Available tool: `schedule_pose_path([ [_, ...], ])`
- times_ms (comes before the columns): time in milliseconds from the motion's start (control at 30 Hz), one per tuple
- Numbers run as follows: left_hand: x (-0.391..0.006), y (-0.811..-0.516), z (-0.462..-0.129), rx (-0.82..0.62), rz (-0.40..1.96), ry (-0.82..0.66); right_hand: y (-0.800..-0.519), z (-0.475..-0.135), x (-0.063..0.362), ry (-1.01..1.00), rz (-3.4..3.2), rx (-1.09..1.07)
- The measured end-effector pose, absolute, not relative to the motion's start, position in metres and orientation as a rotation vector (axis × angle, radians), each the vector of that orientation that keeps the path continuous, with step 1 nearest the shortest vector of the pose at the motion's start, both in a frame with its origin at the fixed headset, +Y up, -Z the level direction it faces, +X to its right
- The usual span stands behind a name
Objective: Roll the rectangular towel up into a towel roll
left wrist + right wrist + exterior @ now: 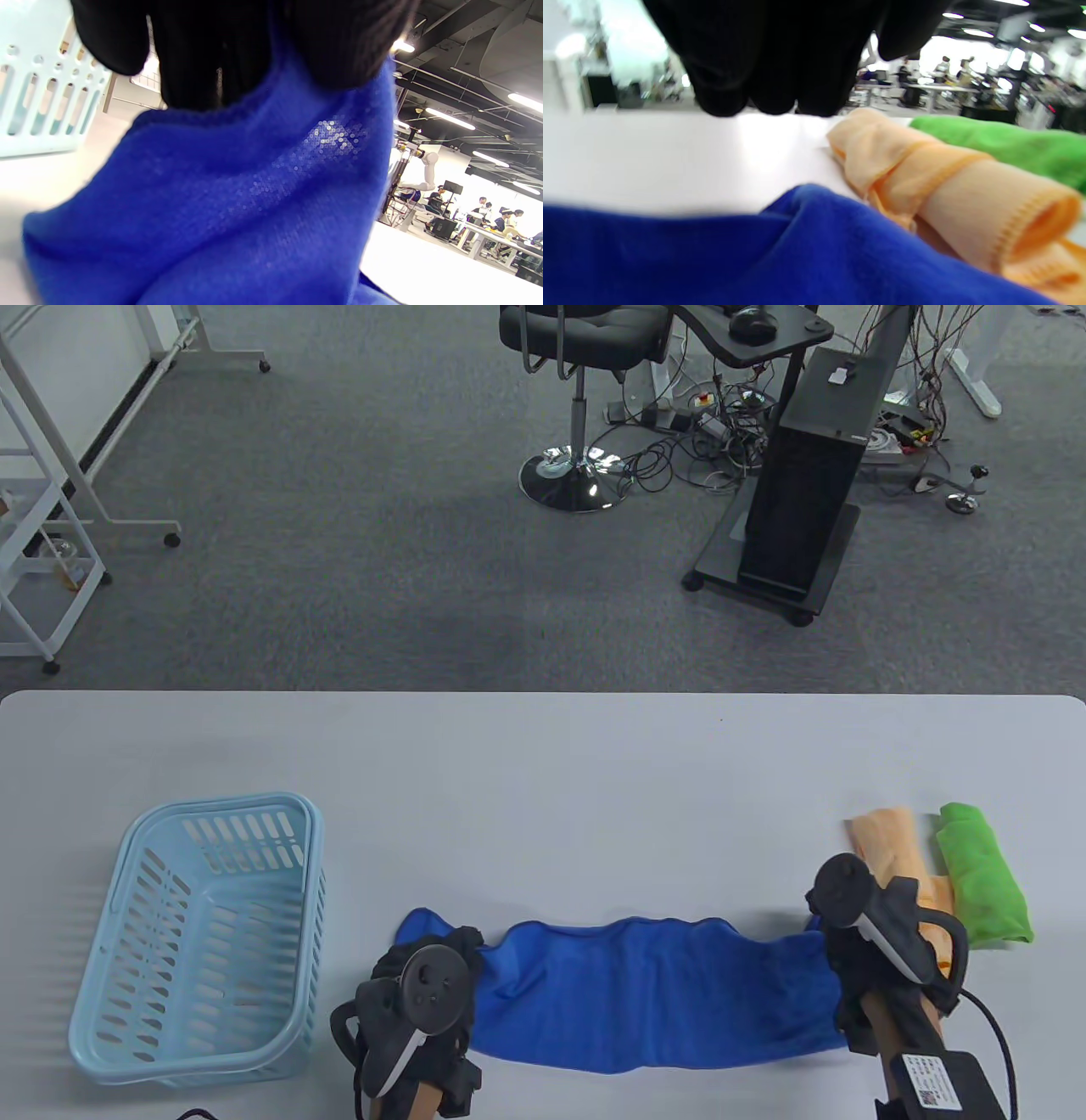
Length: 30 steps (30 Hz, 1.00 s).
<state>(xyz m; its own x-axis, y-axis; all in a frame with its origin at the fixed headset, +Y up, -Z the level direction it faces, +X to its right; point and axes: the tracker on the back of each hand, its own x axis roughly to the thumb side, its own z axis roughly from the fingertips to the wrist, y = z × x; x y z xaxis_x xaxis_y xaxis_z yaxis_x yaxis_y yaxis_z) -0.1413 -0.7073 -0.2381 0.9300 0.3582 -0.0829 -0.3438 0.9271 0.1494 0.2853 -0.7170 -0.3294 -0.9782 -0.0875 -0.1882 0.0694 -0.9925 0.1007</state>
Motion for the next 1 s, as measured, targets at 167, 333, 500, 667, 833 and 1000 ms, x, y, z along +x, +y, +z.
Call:
schedule_pose_path([
  [167,-0.14,-0.708,-0.239,0.118,0.351,0.105,-0.746,-0.351,0.28,-0.228,-2.785,0.278],
  [333,-0.141,-0.707,-0.24,0.114,0.354,0.102,-0.767,-0.36,0.282,-0.321,-2.669,0.241],
  [500,-0.141,-0.708,-0.24,0.105,0.349,0.106,-0.779,-0.362,0.288,-0.32,-2.659,0.327],
  [667,-0.145,-0.706,-0.239,0.112,0.371,0.118,-0.743,-0.358,0.294,-0.302,-2.812,0.436],
  [833,-0.152,-0.7,-0.237,0.129,0.435,0.132,-0.692,-0.343,0.294,-0.261,-3.061,0.463],
  [1000,-0.151,-0.683,-0.232,0.175,0.457,0.142,-0.655,-0.327,0.287,-0.185,-3.21,0.428],
])
